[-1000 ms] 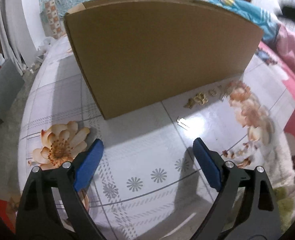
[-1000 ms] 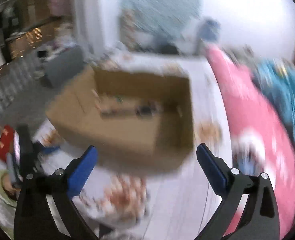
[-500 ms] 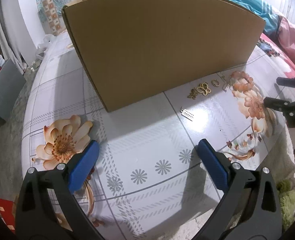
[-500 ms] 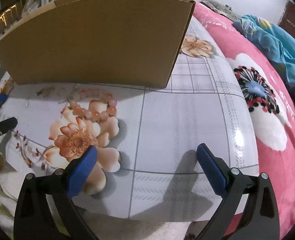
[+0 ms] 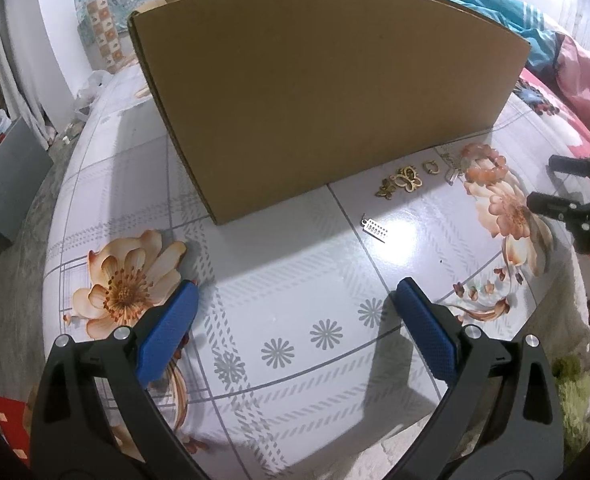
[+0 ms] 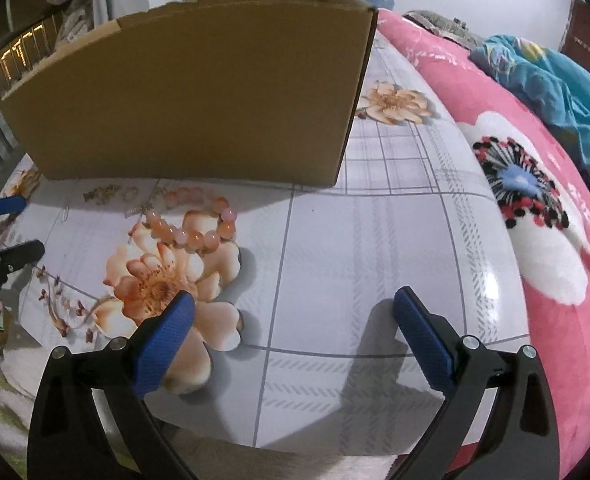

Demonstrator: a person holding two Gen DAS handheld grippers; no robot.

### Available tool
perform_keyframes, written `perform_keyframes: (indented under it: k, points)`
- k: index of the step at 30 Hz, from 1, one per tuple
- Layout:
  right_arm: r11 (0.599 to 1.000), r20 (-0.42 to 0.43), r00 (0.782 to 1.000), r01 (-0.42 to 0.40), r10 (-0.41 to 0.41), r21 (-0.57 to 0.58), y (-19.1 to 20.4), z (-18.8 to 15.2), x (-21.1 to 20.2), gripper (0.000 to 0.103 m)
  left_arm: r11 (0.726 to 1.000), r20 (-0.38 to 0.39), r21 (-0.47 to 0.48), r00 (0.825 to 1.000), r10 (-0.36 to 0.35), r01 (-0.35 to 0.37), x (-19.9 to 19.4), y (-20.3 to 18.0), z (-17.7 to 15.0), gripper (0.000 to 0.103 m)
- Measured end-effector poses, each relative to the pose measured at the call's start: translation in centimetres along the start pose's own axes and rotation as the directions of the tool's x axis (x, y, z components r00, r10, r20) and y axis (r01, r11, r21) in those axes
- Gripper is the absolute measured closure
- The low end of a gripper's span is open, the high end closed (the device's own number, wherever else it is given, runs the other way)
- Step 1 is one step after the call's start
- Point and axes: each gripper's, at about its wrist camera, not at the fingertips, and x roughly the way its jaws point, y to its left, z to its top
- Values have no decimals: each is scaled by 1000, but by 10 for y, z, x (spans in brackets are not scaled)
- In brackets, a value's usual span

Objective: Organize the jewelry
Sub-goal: 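Withdraw both tools from the box back over the table, then lower the left tool onto the silver clasp and close on it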

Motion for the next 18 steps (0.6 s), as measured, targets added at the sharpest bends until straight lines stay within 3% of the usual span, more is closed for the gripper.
perform_keyframes:
  k: [3, 8, 13, 18]
  points:
    - [996, 62, 994, -86, 84, 22, 5, 1, -14, 6, 1000, 6, -2, 1000, 16, -16, -2, -1, -1, 9]
    - [970, 152, 958, -244, 242, -6, 16, 7, -23, 9, 998, 97, 64, 995, -21, 15, -18, -17, -1, 14]
    - [943, 169, 928, -328, 332, -48, 30, 9, -19, 31, 994, 109, 82, 991, -81, 73, -19, -28, 6, 41]
    - [912, 146, 901, -402, 409, -74, 45, 10, -13, 50, 988, 92, 112, 989, -113, 102, -12, -38, 14, 57]
